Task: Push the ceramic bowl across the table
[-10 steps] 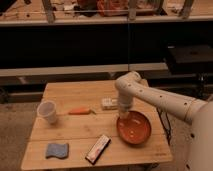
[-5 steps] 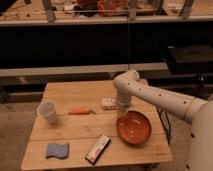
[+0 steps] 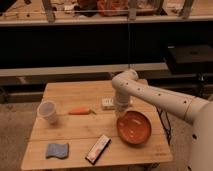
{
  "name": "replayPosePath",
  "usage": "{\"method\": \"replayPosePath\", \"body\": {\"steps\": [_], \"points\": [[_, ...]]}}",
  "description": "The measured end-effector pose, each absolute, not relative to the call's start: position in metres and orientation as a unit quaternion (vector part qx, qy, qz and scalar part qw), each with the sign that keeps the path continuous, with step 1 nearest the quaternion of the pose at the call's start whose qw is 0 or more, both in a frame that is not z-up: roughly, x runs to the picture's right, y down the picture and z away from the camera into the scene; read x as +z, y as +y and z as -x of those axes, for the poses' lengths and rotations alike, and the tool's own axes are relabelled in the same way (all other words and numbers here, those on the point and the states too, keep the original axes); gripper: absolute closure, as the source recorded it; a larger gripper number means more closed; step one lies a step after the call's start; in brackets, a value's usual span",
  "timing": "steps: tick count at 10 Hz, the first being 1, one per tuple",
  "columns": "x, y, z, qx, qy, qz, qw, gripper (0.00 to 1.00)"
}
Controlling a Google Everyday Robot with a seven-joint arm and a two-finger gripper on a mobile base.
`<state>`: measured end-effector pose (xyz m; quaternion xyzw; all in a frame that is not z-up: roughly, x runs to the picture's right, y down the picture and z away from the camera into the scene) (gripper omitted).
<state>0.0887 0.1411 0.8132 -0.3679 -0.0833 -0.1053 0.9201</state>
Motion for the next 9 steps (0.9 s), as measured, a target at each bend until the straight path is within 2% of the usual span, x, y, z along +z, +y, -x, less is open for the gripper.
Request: {"method": "replayPosePath", "body": {"steps": [6,9], "points": [[0.820,0.149,-0.115,-0.066,-0.094,0.357,0.927,0.99],[0.821,0.165,-0.108,-0.097,-0.130,0.323,0.933,0.99]]}}
